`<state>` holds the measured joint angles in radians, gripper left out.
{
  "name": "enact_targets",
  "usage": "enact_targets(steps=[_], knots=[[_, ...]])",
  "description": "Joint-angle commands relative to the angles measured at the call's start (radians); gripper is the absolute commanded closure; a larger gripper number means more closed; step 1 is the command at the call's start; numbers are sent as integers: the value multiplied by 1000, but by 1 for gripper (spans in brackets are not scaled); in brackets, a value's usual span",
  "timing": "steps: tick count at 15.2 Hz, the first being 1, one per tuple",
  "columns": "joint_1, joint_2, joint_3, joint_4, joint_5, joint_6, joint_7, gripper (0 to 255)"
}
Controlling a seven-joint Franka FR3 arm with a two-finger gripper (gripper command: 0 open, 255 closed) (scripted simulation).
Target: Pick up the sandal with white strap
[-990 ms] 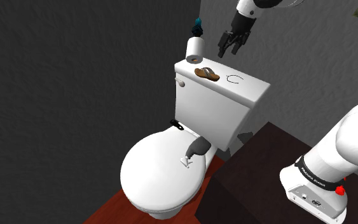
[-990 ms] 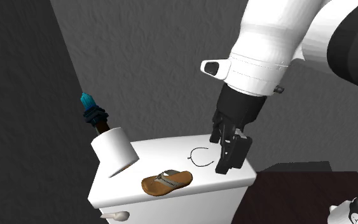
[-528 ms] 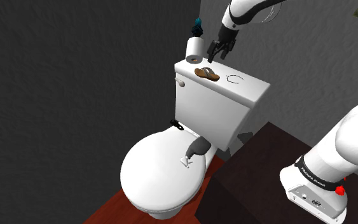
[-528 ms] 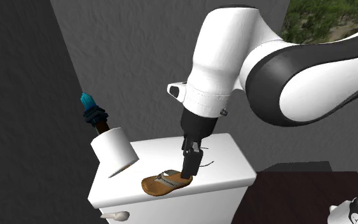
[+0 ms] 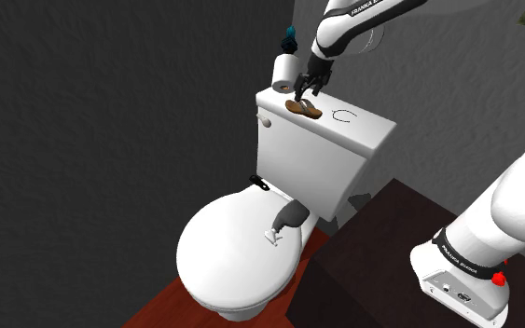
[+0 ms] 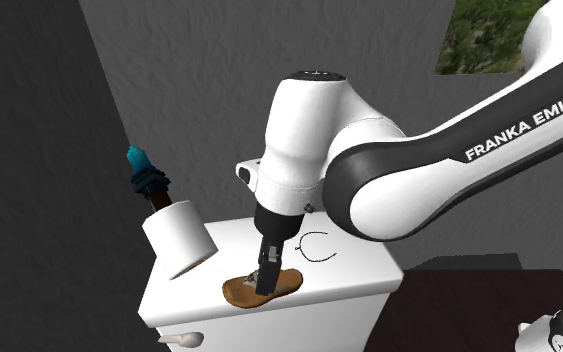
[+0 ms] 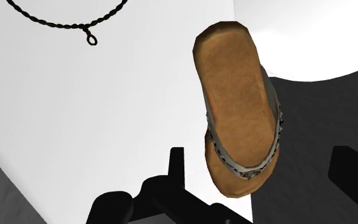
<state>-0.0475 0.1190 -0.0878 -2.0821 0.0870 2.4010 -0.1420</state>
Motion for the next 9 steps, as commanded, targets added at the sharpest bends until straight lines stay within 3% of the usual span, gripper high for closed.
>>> enact_targets(steps=[1, 6, 7, 9], knots=[[-1, 14, 0, -10, 4, 25, -5, 0], [-1, 33, 2, -23, 10, 56, -10, 0], [-1, 33, 2, -24, 10, 57, -9, 255], [-1, 33, 2, -24, 10, 57, -10, 255]])
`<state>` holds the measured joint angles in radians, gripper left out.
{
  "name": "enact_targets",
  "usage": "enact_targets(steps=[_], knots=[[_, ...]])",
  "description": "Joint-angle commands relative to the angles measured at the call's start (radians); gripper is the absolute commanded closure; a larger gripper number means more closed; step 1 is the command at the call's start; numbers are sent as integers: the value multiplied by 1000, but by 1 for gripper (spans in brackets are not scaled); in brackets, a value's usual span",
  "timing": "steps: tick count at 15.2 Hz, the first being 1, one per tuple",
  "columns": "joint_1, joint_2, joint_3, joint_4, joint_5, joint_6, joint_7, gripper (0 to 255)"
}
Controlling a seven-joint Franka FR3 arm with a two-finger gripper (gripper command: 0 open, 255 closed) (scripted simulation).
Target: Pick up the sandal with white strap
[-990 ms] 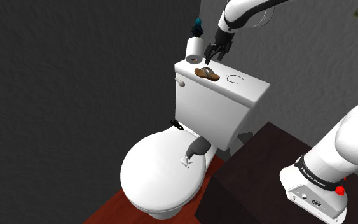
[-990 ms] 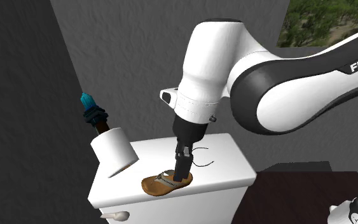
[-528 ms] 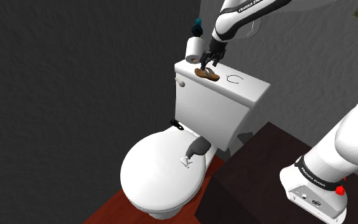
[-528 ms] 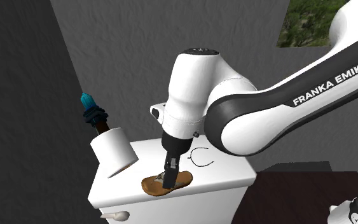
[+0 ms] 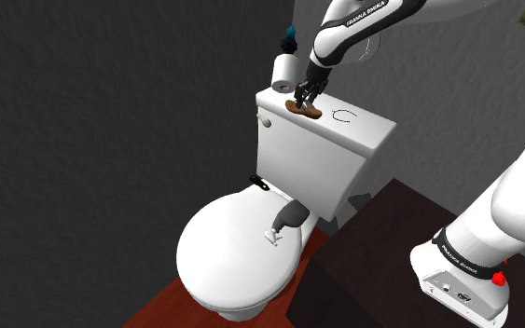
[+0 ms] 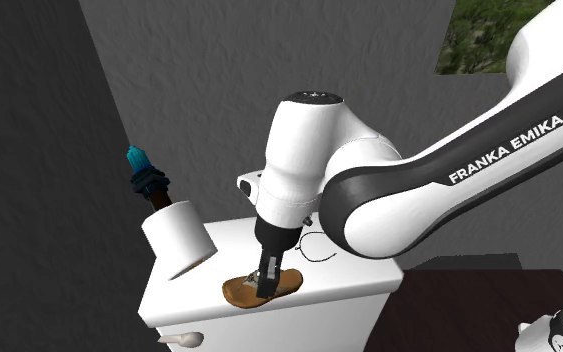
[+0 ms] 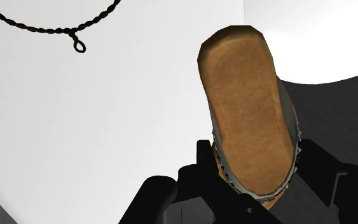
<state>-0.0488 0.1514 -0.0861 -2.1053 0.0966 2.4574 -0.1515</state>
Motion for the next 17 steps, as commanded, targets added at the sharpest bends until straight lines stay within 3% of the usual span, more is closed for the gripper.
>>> enact_targets(steps=[1, 7, 17], knots=[[0, 1, 0, 0, 0, 0, 0, 255], [0, 0, 0, 0, 0, 0, 0, 255], [1, -65, -4, 60, -19, -125, 17, 255]])
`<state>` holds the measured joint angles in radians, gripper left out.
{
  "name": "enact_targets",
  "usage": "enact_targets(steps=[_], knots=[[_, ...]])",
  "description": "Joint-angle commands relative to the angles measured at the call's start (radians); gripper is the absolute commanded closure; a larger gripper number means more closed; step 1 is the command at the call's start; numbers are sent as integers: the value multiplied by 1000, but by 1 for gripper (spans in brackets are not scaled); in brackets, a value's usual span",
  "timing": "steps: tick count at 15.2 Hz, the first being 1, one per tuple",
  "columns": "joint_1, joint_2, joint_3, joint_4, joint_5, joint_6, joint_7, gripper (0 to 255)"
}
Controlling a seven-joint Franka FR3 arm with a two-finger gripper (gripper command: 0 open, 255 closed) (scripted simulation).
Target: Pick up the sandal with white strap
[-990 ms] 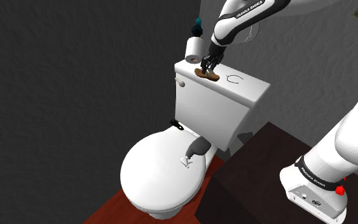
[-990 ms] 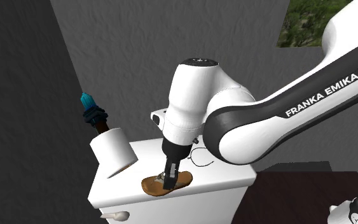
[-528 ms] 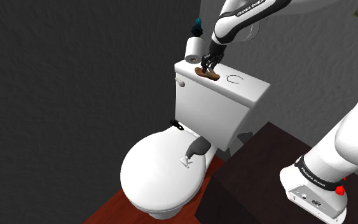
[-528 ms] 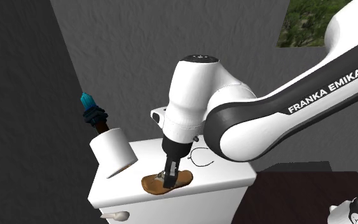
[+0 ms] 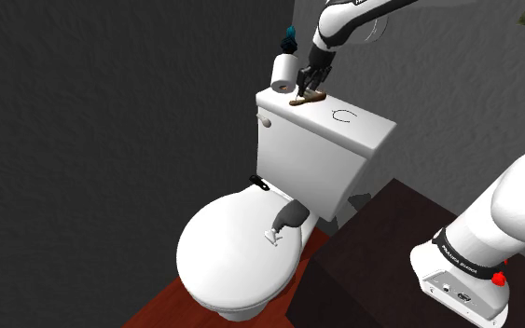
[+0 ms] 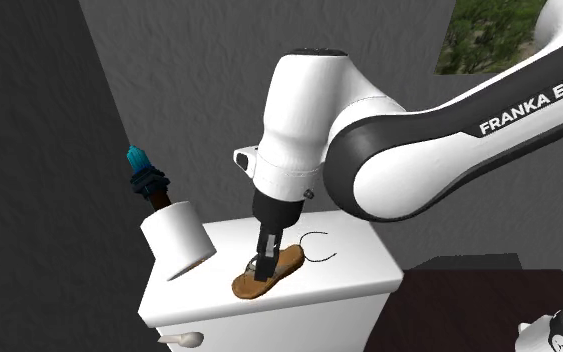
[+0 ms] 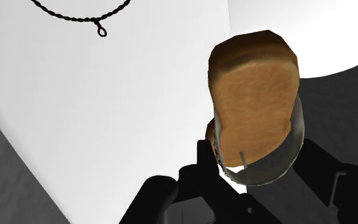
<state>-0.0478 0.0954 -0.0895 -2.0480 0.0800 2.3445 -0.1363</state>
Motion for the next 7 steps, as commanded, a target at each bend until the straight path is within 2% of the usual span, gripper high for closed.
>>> enact_targets(steps=[1, 7], knots=[[0, -14, 0, 10, -3, -24, 3, 255], [1, -35, -1, 42, -9, -77, 9, 255]])
